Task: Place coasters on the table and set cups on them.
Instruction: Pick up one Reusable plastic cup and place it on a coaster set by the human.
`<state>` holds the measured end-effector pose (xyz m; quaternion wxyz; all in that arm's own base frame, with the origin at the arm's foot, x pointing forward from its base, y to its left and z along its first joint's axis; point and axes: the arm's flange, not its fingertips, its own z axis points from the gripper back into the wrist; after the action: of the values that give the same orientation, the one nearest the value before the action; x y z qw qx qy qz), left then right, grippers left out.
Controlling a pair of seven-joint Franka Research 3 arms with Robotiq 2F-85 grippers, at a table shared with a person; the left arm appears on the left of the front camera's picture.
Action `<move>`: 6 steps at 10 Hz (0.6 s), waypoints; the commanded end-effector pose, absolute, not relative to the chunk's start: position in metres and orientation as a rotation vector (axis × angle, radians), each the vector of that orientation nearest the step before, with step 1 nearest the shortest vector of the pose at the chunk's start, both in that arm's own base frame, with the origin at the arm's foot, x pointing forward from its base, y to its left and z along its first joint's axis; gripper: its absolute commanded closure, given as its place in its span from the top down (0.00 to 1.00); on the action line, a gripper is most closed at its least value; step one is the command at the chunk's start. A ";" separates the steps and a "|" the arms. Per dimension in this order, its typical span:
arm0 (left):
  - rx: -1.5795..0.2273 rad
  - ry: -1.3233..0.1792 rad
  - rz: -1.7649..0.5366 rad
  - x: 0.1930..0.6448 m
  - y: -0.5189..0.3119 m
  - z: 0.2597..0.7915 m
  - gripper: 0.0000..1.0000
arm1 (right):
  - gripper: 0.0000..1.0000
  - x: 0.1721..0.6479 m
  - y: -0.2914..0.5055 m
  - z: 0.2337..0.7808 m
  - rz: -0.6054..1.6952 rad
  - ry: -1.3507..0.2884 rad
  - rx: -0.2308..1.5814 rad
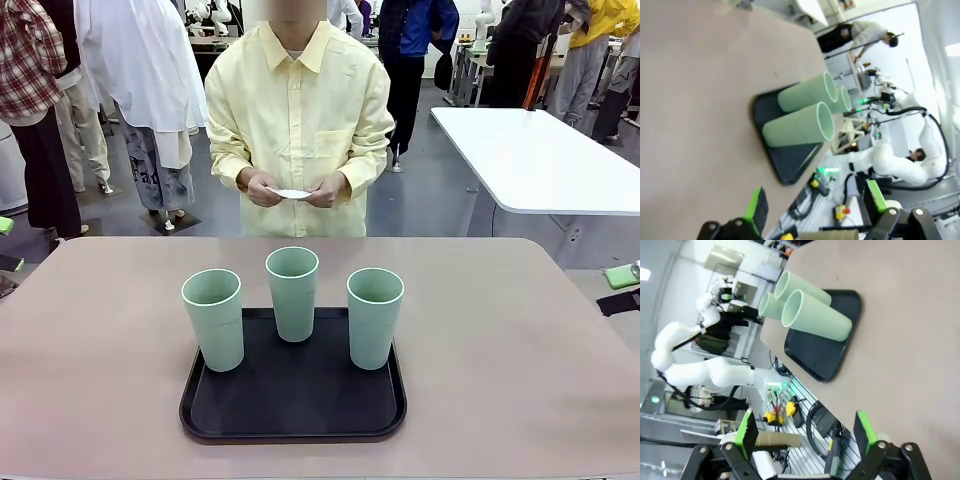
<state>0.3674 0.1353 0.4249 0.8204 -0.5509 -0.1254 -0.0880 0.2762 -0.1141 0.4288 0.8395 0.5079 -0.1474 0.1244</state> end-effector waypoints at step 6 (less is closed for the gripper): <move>-1.167 -0.261 -0.180 0.369 0.132 0.427 1.00 | 1.00 0.274 -0.119 0.426 0.246 -0.315 1.075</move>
<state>0.3685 0.1307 0.4261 0.8279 -0.5427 -0.1173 -0.0794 0.2711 -0.1178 0.4261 0.8469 0.5001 -0.1413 0.1125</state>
